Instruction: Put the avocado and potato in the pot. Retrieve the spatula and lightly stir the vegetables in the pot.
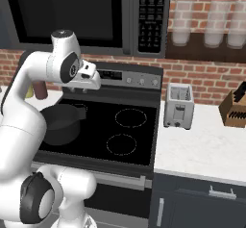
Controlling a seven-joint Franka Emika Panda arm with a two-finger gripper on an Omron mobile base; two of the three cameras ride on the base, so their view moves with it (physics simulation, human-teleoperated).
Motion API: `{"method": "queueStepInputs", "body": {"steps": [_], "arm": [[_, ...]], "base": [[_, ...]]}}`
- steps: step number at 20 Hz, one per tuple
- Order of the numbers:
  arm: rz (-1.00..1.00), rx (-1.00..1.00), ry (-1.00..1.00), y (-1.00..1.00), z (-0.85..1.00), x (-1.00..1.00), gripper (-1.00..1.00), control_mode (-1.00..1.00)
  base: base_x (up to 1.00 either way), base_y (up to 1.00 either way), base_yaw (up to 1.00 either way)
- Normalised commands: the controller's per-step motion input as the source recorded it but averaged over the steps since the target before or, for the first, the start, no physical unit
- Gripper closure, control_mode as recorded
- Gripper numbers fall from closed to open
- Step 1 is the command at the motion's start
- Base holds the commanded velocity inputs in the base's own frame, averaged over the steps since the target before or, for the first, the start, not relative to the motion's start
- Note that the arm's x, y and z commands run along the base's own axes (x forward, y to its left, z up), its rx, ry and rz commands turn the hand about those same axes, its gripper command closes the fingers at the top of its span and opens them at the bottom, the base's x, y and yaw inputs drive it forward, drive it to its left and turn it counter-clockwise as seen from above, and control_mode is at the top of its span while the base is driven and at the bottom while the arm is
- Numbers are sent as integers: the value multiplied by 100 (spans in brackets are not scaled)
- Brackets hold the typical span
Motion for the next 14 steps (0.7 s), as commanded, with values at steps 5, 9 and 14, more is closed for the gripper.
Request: {"method": "queueStepInputs", "body": {"steps": [5,9,14], "arm": [[0,0,0,0,0,0,-100,100],[0,0,0,0,0,0,-100,100],[0,0,0,0,0,0,-100,100]], "base": [[-4,0,0],[-4,34,0],[1,81,0]]}}
